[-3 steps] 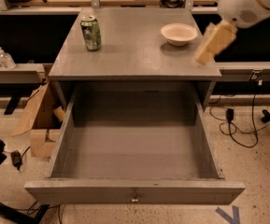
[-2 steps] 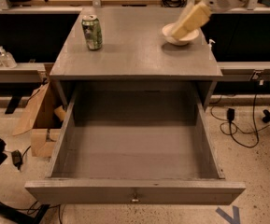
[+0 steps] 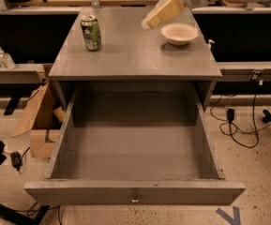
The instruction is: Place green can into top drawer
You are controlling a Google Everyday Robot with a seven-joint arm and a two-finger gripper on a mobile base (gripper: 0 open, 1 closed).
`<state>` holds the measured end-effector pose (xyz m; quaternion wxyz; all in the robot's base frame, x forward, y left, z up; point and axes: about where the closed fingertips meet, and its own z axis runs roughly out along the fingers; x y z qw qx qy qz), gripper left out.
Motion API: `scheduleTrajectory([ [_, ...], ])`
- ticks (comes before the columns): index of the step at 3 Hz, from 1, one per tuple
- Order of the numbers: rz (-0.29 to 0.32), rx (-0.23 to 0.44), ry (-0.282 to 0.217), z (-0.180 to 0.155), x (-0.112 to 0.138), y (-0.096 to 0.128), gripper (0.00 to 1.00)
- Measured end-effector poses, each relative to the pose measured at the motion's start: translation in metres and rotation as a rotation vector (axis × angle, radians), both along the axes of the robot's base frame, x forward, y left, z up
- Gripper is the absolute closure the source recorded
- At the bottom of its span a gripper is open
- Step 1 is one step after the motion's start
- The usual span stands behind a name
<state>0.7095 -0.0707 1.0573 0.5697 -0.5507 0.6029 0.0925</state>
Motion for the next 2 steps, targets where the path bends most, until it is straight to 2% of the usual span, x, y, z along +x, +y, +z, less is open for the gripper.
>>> scheduleTrajectory([
  [1, 0.02, 0.037, 0.015, -0.016, 0.012, 0.02, 0.0],
  [2, 0.042, 0.109, 0.055, -0.05, 0.04, 0.061, 0.0],
])
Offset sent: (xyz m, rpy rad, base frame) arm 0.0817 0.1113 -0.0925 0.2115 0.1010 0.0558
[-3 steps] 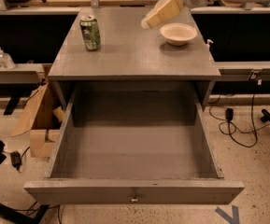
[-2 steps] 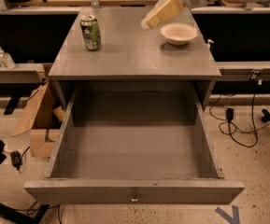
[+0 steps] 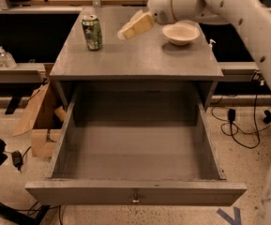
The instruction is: Place green can into top drawer
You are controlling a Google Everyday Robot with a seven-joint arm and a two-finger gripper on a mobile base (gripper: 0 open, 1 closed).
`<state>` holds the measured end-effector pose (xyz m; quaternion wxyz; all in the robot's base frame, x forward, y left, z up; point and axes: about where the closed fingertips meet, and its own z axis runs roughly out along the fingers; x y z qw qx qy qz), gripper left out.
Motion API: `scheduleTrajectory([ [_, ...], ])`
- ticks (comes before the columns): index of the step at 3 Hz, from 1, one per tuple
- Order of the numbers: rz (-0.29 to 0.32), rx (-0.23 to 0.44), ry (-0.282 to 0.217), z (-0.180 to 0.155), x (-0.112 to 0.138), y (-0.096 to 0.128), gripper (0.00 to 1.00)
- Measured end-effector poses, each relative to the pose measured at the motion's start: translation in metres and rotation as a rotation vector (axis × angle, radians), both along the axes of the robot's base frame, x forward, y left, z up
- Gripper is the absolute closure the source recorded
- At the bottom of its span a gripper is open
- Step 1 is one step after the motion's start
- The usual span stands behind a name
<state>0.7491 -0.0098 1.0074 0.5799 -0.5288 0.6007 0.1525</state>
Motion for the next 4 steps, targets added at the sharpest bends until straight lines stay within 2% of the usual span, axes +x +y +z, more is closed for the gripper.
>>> scheduleTrajectory([
  [2, -0.006, 0.062, 0.077, -0.046, 0.067, 0.065, 0.0],
  [4, 0.0, 0.119, 0.183, -0.075, 0.108, 0.12, 0.0],
])
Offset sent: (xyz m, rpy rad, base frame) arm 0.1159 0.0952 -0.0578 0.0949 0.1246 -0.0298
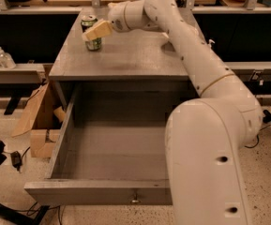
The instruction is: Place green can into top drawer
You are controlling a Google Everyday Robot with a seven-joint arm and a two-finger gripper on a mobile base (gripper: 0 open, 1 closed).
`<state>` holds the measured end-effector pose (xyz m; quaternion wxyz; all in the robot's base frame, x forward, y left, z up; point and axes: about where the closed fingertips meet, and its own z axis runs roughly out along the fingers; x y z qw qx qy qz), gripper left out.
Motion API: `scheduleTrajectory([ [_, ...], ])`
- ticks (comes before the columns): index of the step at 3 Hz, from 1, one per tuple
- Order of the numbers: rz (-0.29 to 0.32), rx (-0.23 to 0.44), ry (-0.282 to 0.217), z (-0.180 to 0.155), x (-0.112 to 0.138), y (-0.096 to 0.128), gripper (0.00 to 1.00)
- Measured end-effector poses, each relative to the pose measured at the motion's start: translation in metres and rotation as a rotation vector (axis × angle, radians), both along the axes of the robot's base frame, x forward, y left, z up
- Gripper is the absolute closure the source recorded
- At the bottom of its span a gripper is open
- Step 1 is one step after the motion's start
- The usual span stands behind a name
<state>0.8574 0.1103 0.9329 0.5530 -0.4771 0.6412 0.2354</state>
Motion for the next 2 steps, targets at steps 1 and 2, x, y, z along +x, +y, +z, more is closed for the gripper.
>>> scheduleTrajectory([
  [1, 0.007, 0.03, 0.048, -0.017, 0.012, 0.024, 0.0],
  [2, 0.017, 0.042, 0.077, -0.031, 0.016, 0.039, 0.13],
])
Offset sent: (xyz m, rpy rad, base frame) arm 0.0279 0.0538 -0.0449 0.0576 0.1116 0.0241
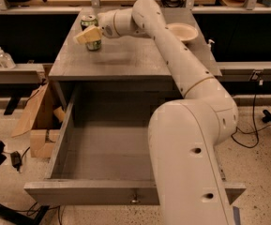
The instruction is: Place green can into top drawer
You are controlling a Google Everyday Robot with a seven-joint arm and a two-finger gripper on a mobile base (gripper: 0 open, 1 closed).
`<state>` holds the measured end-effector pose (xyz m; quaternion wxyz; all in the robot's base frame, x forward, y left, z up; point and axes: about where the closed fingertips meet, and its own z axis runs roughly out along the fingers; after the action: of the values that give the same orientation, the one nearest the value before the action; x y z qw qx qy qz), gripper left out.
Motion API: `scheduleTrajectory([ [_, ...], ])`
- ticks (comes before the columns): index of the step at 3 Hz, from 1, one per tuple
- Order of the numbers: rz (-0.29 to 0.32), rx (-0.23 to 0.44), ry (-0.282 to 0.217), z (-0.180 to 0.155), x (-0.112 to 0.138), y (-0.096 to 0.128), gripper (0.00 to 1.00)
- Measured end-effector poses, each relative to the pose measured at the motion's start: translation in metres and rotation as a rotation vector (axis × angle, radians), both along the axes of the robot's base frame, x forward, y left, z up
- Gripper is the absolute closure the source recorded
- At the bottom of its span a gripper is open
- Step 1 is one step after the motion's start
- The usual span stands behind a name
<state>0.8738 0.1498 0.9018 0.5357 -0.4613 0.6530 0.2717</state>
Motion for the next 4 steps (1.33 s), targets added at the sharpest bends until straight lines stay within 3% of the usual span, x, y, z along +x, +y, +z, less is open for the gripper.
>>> scheduleTrajectory([
  [2, 0.018, 0.021, 0.026, -0.015, 0.004, 0.02, 0.6],
  [3, 0.048, 0.057, -0.002, -0.002, -0.004, 0.024, 0.83],
  [4, 0.08, 0.061, -0.084, 0.03, -0.029, 0.01, 1.0],
])
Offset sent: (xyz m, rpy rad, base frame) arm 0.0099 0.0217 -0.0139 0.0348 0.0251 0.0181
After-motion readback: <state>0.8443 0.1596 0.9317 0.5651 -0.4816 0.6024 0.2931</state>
